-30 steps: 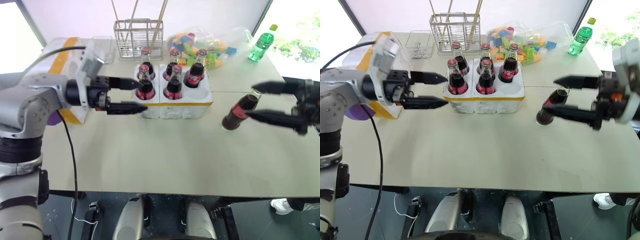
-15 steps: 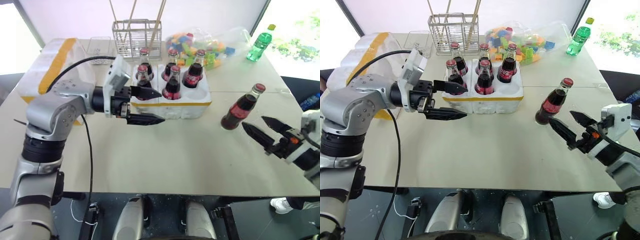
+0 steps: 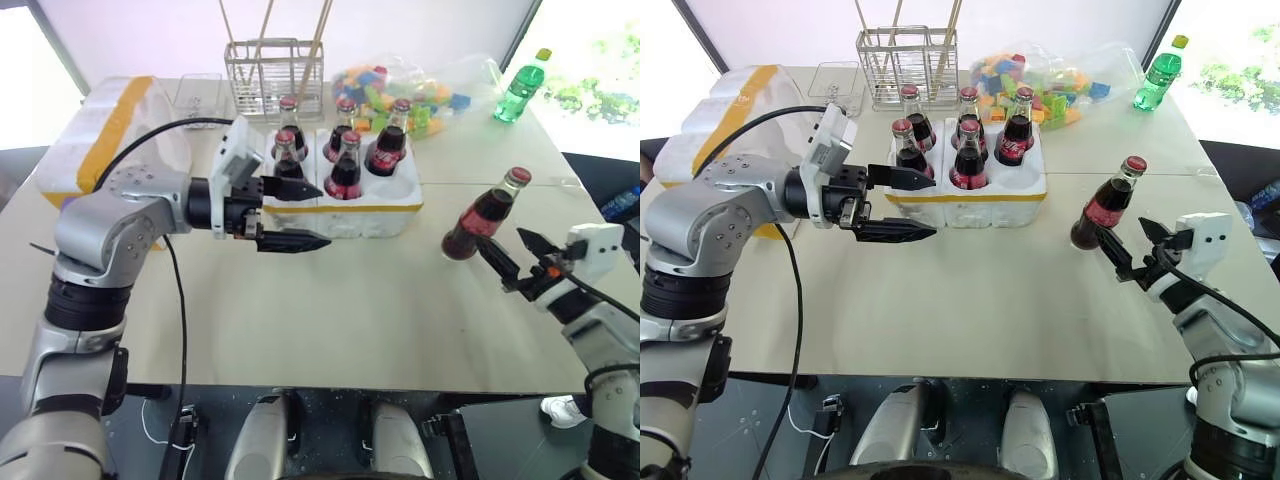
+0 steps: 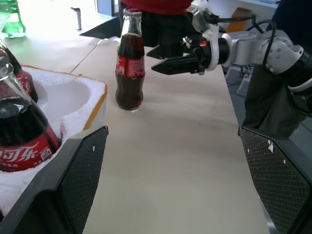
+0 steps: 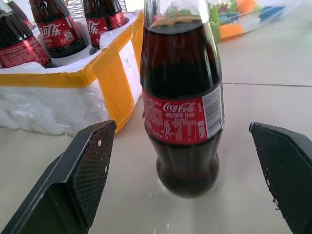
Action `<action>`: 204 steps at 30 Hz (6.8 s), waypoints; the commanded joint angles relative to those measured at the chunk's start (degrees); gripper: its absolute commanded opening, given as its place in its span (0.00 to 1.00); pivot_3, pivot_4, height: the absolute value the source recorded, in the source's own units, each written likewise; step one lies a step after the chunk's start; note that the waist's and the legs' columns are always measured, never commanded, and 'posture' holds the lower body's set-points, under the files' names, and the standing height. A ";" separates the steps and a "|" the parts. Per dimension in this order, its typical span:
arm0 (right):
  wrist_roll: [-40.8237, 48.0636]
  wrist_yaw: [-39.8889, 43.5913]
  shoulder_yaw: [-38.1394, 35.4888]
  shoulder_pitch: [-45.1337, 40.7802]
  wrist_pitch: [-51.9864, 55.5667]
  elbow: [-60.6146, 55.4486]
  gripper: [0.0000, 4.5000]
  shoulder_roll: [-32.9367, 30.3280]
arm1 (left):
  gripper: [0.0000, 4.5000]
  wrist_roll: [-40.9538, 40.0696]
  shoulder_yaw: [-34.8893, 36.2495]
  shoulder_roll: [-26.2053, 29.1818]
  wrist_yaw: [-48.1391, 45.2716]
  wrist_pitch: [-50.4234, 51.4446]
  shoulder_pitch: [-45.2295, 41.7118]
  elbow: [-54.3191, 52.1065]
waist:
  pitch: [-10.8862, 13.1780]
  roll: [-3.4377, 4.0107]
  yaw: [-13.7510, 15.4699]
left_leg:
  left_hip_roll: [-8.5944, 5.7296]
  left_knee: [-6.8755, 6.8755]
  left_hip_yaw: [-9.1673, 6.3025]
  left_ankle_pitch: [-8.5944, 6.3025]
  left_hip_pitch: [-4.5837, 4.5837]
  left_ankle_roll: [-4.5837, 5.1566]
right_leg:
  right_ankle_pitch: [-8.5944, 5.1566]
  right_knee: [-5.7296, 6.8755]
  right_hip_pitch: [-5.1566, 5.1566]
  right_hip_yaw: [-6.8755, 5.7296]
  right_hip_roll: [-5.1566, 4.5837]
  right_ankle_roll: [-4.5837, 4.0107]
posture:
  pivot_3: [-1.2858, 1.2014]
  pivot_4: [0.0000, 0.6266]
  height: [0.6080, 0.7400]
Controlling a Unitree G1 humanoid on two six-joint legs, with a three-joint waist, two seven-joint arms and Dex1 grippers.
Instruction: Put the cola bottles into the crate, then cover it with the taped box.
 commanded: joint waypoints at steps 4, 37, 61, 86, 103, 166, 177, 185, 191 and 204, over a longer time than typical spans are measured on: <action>-2.33 0.60 3.60 -5.62 -4.93 6.44 1.00 -1.29 | 0.99 0.27 0.33 -0.33 0.78 -0.46 -1.89 -0.80 | 0.00 0.00 -0.13 | 0.01 0.00 0.00 0.00 0.01 0.00 | 0.00 0.00 0.00 0.00 0.02 0.00 | 0.52 0.24 0.97; -1.46 9.26 21.28 -43.32 -5.48 24.19 0.64 -1.09 | 1.00 -2.09 6.34 1.87 8.68 1.43 3.77 -6.14 | 0.17 0.25 -0.53 | 0.00 -0.07 0.19 0.15 0.00 -0.24 | 0.00 0.03 -0.09 0.15 0.01 0.00 | 0.52 0.24 0.97; -13.39 12.62 28.46 -47.25 -7.71 37.56 0.99 1.91 | 1.00 -3.56 9.69 5.65 13.32 2.48 7.39 -8.77 | 0.16 0.22 -1.59 | 0.03 -0.11 0.18 0.21 0.21 -0.35 | 0.01 0.06 0.02 0.19 0.06 0.00 | 0.52 0.24 0.97; 1.39 45.00 25.47 -56.54 0.43 22.00 0.99 -17.33 | 1.00 -25.70 47.51 47.86 50.42 45.11 31.59 -6.95 | 0.23 0.15 -1.28 | 0.12 -0.78 0.40 0.00 0.53 -0.48 | -0.09 -0.04 -0.45 0.38 0.01 -0.11 | 0.52 0.24 0.97; 5.59 39.31 22.23 -52.87 5.09 12.32 0.99 -17.12 | 1.00 -11.45 21.25 41.38 46.83 37.76 18.94 9.34 | 0.15 -0.05 -1.32 | 0.31 -1.07 1.32 0.22 0.40 -0.86 | -0.04 0.08 -0.87 0.84 0.04 -0.29 | 0.52 0.24 0.97; 11.38 21.69 13.66 -38.41 12.99 2.27 1.00 -22.30 | 0.08 52.75 -6.51 16.59 34.78 -53.30 -7.21 23.84 | 0.09 -0.33 -0.12 | 0.48 -0.68 1.83 0.20 0.19 -0.38 | 0.10 0.16 -1.00 0.91 0.06 -0.29 | 0.52 0.24 0.97; 13.57 22.26 9.41 -30.89 14.62 0.20 1.00 -26.99 | 0.08 69.39 -13.05 10.48 44.10 -74.30 -12.99 37.20 | 0.07 -0.35 0.15 | 0.47 0.08 1.62 -0.22 -0.33 0.33 | 0.34 0.10 -1.00 0.85 0.05 0.03 | 0.52 0.24 0.97; 15.02 20.06 6.19 -26.37 15.36 -1.85 1.00 -27.45 | 0.08 79.74 -14.38 10.36 50.53 -75.68 -17.21 38.79 | 0.07 -0.36 -0.05 | 0.46 0.10 1.60 -0.26 -0.37 0.39 | 0.39 0.05 -1.02 0.86 0.03 0.07 | 0.52 0.24 0.97; 15.75 18.75 5.60 -25.27 14.92 -1.54 1.00 -27.15 | 0.08 84.95 -14.12 10.90 51.22 -73.12 -16.95 35.60 | 0.07 -0.35 0.03 | 0.47 0.11 1.60 -0.26 -0.37 0.40 | 0.39 0.07 -1.03 0.86 0.03 0.08 | 0.52 0.24 0.97; 15.50 18.26 6.80 -25.51 13.63 0.51 1.00 -25.89 | 0.08 81.56 -10.10 10.81 39.31 -63.55 -10.10 20.81 | 0.06 -0.35 -0.11 | 0.48 0.13 1.61 -0.25 -0.38 0.39 | 0.39 0.07 -1.05 0.87 0.04 0.07 | 0.52 0.24 0.97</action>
